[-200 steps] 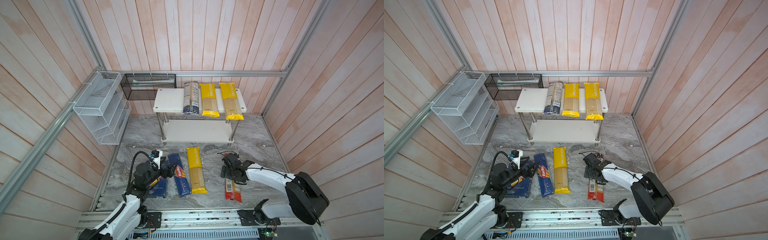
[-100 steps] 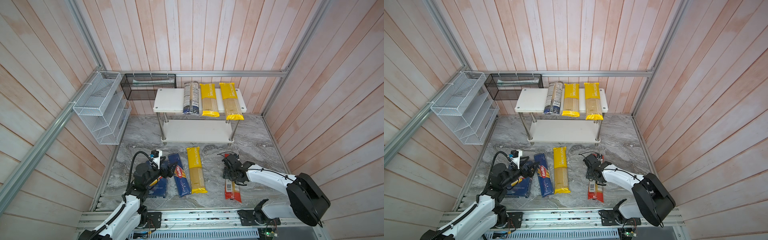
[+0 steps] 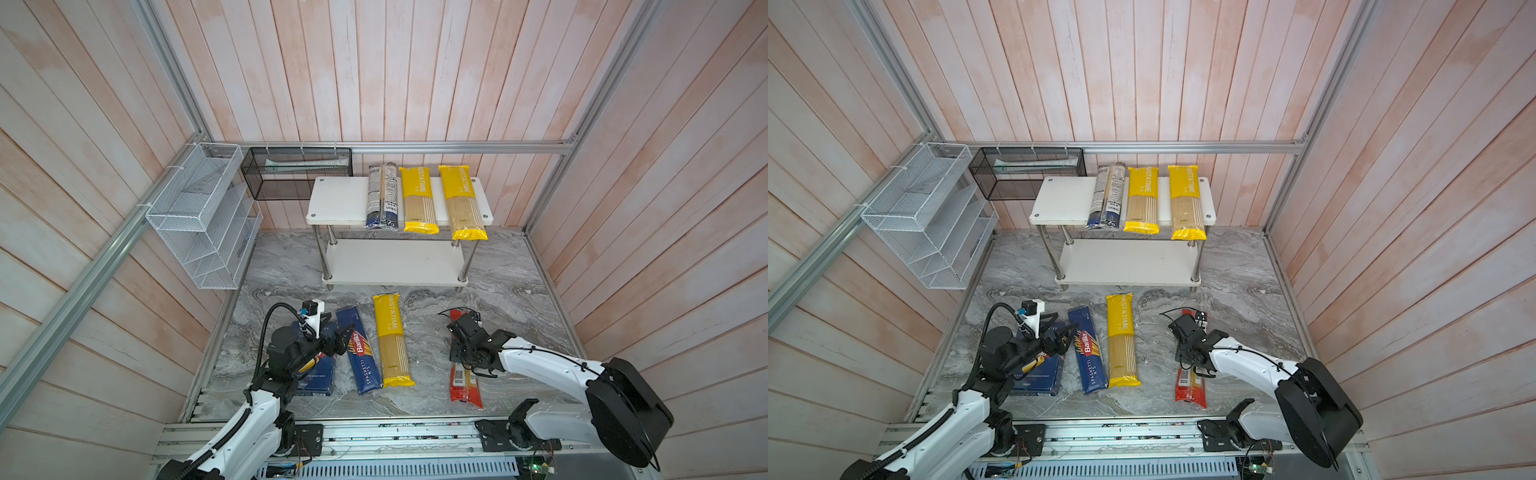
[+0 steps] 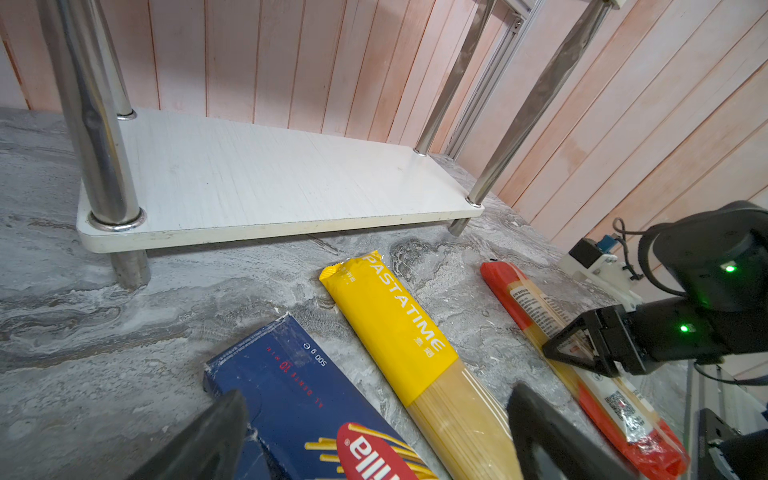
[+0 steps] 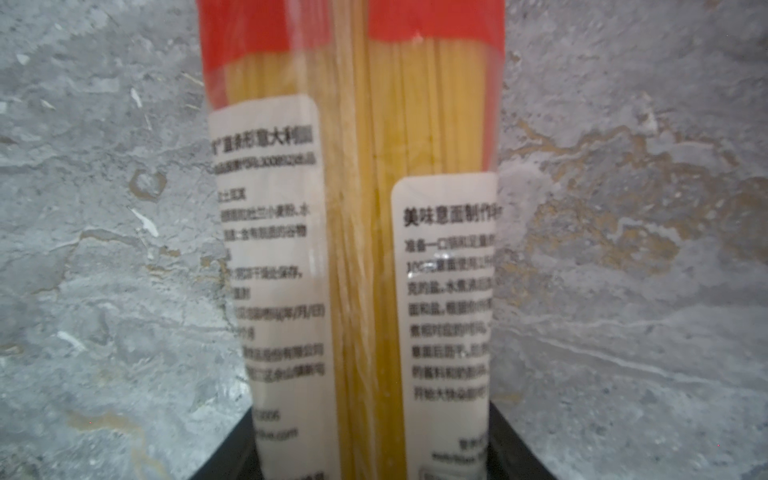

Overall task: Place and organize the pasta boxes and bags onto the shelf
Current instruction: 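Close the right gripper around the red spaghetti pack's end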

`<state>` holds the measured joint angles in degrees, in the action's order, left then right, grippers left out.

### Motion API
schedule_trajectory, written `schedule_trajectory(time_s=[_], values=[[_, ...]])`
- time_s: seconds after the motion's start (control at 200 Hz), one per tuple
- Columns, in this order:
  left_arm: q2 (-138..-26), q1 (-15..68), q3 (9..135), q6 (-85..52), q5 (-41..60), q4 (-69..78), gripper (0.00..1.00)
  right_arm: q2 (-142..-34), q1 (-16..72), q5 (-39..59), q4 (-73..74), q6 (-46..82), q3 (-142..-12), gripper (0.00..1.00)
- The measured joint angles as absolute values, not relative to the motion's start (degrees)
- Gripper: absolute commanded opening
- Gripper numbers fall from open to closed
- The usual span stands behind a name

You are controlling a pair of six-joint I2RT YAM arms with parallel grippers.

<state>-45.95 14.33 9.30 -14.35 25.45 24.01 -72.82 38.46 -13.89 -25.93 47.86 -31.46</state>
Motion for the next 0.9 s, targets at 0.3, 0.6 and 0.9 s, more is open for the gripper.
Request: schedule_trajectory(time_s=[0.3, 0.6, 0.9], values=[[-46.0, 14.3, 9.3, -14.3, 25.5, 24.0, 1.00, -68.1, 39.1, -13.8, -25.5, 48.4, -28.9, 0.45], [-45.3, 14.3, 9.1, -14.4, 25.2, 24.0, 1.00, -64.4, 39.1, -13.6, -25.3, 48.2, -27.4, 0.35], [-44.9, 14.3, 8.9, -14.4, 24.6, 24.0, 1.00, -63.3, 39.1, -13.6, -24.9, 47.7, -27.0, 0.29]])
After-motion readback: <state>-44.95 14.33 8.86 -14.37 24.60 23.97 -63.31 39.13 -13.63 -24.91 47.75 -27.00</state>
